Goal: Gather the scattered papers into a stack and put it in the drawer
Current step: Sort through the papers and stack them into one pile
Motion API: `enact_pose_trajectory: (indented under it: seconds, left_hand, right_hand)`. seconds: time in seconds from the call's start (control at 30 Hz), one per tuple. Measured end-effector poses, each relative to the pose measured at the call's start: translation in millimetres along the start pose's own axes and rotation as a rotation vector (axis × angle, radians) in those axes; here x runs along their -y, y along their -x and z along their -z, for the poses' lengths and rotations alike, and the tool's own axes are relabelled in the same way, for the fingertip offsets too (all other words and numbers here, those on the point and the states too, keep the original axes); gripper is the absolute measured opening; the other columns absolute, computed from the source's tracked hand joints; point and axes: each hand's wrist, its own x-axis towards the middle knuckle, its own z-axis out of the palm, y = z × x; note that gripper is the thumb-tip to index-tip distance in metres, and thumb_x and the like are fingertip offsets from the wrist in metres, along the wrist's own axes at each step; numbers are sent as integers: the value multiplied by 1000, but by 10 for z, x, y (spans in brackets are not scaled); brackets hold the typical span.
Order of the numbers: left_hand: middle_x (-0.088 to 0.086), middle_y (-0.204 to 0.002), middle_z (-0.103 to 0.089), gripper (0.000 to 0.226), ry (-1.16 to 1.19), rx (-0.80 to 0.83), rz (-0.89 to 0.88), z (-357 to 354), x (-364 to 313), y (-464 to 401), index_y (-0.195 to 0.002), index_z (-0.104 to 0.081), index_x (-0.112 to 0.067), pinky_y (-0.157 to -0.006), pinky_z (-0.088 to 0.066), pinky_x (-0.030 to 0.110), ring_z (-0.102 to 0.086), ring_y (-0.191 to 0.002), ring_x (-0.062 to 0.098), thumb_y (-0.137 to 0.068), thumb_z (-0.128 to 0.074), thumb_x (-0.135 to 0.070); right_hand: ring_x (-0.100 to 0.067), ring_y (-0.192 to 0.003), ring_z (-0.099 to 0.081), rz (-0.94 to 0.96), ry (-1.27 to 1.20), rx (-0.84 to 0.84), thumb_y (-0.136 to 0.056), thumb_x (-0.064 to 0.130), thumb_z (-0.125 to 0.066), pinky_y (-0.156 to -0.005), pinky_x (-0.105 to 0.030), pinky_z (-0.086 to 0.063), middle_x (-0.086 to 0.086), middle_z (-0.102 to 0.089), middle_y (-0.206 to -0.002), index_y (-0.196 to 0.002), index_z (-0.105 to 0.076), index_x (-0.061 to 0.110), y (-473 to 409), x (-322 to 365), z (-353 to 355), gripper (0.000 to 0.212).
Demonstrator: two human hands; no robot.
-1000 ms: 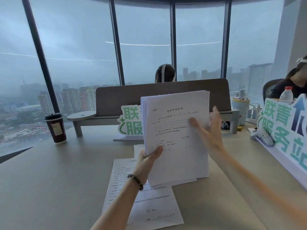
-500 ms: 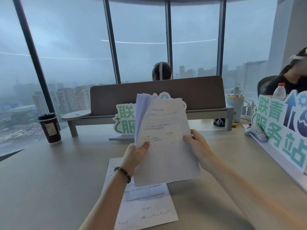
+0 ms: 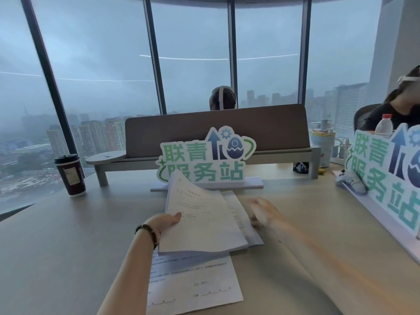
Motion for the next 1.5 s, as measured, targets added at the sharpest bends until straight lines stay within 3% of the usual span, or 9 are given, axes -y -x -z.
enact_pose_trajectory:
  seconds: [0.13, 0.3, 0.57, 0.73, 1.07, 1.13, 1.3, 1.4, 1.5]
  left_hand:
    - [18, -111, -69, 36, 165, 76, -18, -227, -59, 47, -124, -58, -2, -73, -57, 40, -66, -88, 31, -98, -56, -27]
    - [20, -119, -67, 32, 232, 110, -51, -373, -138, 105, -121, -61, -3, -85, -54, 45, -65, -96, 33, -98, -56, -25]
    - [20, -115, -66, 26, 259, -6, -79, 112, -58, 85, -119, -58, -7, -83, -54, 47, -64, -97, 36, -99, -53, -23]
    - [20, -117, -66, 36, 157, 3, 11, 132, 77, -28, -127, -54, -4, -95, -50, 53, -64, -101, 37, -99, -54, -26]
    - [19, -112, -69, 27, 289, -103, -48, -267, -9, -77, -113, -61, -3, -93, -53, 52, -66, -99, 36, -95, -62, -23]
    - [18, -110, -70, 30, 324, -127, -58, -330, -6, -99, -116, -61, -3, -92, -53, 52, -67, -99, 36, -94, -62, -24]
    - [16, -105, -69, 31, 415, -206, -71, -417, -7, -101, -112, -61, -2, -91, -54, 51, -68, -93, 34, -94, -62, -27]
    - [15, -110, -67, 28, 530, -201, -86, -410, -10, -118, -116, -60, -4, -88, -54, 46, -65, -94, 33, -95, -62, -22]
    - [13, -117, -65, 29, 593, -187, -93, -374, -19, -110, -121, -59, -4, -85, -54, 44, -64, -100, 32, -96, -60, -18]
  right_hand:
    - [-22, -95, -65, -64, 7, -24, -94, 18, -58, -89, -39, -56, -4, -65, -104, -126, -58, 13, -120, -107, 15, 33]
    - [-26, -112, -60, -101, 23, -20, -91, 14, -67, -96, -39, -49, -6, -65, -119, -121, -60, 11, -154, -163, 135, 31]
    - [-20, -95, -65, -98, 159, -41, -84, 6, -71, -62, -24, -51, -6, -71, -107, -93, -66, 14, -159, -244, 243, 13]
    - [-23, -99, -67, -119, 112, 19, -84, 1, -72, -81, -35, -57, -8, -72, -106, -93, -67, 7, -148, -249, 296, 12]
    - [-30, -99, -66, -200, -96, 117, -92, -4, -58, -75, -39, -60, -18, -65, -118, -109, -53, 0, -183, -258, 160, 18]
    - [-31, -108, -63, -197, -132, 156, -92, 7, -65, -91, -46, -55, -16, -66, -121, -116, -53, 0, -199, -282, 172, 27]
    - [-25, -105, -70, -114, -136, 401, -73, 11, -85, -85, -36, -58, -6, -76, -108, -118, -63, 7, -177, -286, 220, 51]
    - [-26, -115, -65, -89, -15, 423, -47, 16, -99, -105, -48, -47, -3, -73, -117, -125, -61, 15, -237, -355, 192, 87]
    - [-28, -112, -64, -131, -51, 316, -50, 4, -95, -106, -48, -46, -7, -72, -114, -114, -67, 13, -304, -438, 165, 70]
